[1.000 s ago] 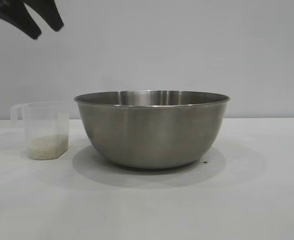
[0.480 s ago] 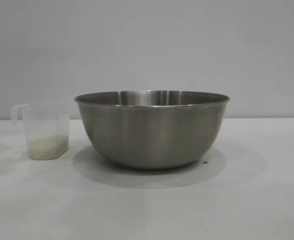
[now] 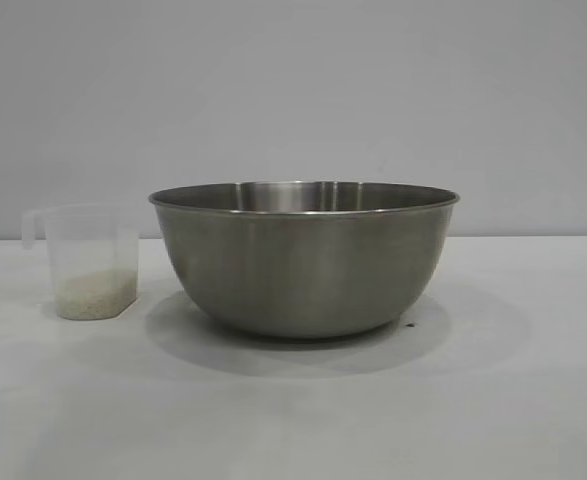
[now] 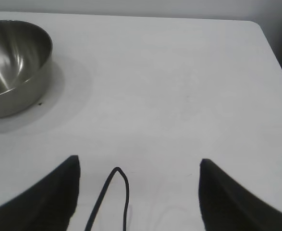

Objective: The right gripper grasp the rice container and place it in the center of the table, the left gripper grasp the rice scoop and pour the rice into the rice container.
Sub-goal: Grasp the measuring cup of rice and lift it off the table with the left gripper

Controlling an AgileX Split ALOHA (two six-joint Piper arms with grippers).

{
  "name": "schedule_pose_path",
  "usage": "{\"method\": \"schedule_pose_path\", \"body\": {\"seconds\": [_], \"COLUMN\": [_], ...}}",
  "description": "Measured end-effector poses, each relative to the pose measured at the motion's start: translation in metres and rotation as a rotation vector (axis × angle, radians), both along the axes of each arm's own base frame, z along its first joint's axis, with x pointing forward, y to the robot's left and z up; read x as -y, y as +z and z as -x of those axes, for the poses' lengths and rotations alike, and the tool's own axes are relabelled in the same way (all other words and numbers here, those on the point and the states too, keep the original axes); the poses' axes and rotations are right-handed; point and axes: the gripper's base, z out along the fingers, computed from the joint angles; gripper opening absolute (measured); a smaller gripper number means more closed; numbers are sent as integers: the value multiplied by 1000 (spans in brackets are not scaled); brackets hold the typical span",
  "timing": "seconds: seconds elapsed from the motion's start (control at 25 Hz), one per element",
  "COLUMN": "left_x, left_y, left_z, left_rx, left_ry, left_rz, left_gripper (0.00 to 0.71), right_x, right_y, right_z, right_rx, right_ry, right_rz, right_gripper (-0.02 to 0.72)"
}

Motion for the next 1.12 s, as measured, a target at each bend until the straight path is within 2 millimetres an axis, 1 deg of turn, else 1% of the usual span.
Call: {"method": "schedule_pose_path", "body": {"seconds": [0.32,0.44,0.48,0.6,0.64,0.68,0.72,0.76,0.8,0.88,0.96,1.04,1.08,1.12], "left_x": [-15,-14,-12,-1,2,6,8,9,10,9,8,10,12,14], "left_y": [-27,-36,-39,-51,-56,-63,-69,-75,-79,-88,-95,-100,-103,-106], "left_z": [5,10,12,20,23,26,29,33,35,41,45,44,43,41], "left_rx": [220,302,326,388,396,402,412,424,441,464,487,489,484,480], "left_ry": [177,204,205,158,146,126,119,112,112,123,120,94,70,50], "left_rz": [-26,-43,-43,-62,-65,-72,-79,-87,-88,-85,-87,-101,-110,-119], "left_gripper": [440,440,440,440,440,384,384,321,283,223,231,231,199,207], "right_x": [0,0,0,0,0,0,0,0,0,0,0,0,0,0], "right_y": [0,0,0,0,0,0,0,0,0,0,0,0,0,0], "right_z": [0,0,0,0,0,0,0,0,0,0,0,0,0,0], "right_rx": [0,0,0,0,0,0,0,0,0,0,0,0,0,0], "right_ry": [0,0,0,0,0,0,0,0,0,0,0,0,0,0], "right_rz": [0,0,0,0,0,0,0,0,0,0,0,0,0,0], "right_gripper": [477,477,426,428,382,372,378,378,333,329,329,329,329,329]}}
